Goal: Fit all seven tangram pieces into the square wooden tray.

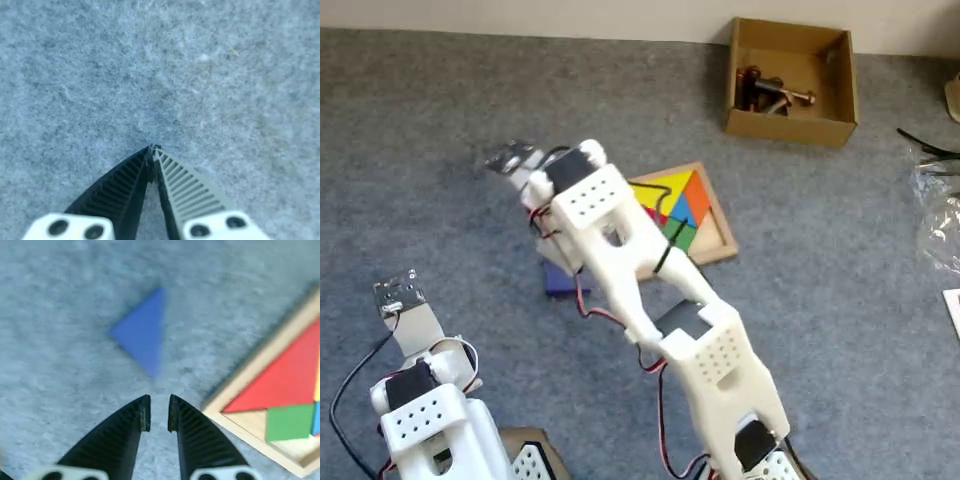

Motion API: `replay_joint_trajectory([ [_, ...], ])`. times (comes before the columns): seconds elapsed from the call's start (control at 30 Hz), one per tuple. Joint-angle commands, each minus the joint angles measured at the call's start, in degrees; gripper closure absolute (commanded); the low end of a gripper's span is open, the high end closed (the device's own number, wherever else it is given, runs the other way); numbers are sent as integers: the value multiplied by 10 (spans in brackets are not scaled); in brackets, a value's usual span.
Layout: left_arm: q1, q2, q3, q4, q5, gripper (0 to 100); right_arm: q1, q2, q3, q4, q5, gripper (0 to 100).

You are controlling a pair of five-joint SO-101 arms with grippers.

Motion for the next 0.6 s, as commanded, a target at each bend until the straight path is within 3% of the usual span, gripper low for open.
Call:
replay_joint_trajectory([
  [0.0, 48, -2, 0, 7, 5, 995, -23, -44, -3, 2, 8, 935],
  [0.23, 134, -2, 0, 7, 5, 995, -33, 20, -4, -7, 8, 935],
  [0.47, 138, -2, 0, 7, 5, 995, -33, 30, -7, -13, -40, 931],
  [0.57, 138, -2, 0, 7, 5, 995, -26, 30, -7, -32, -77, 872],
])
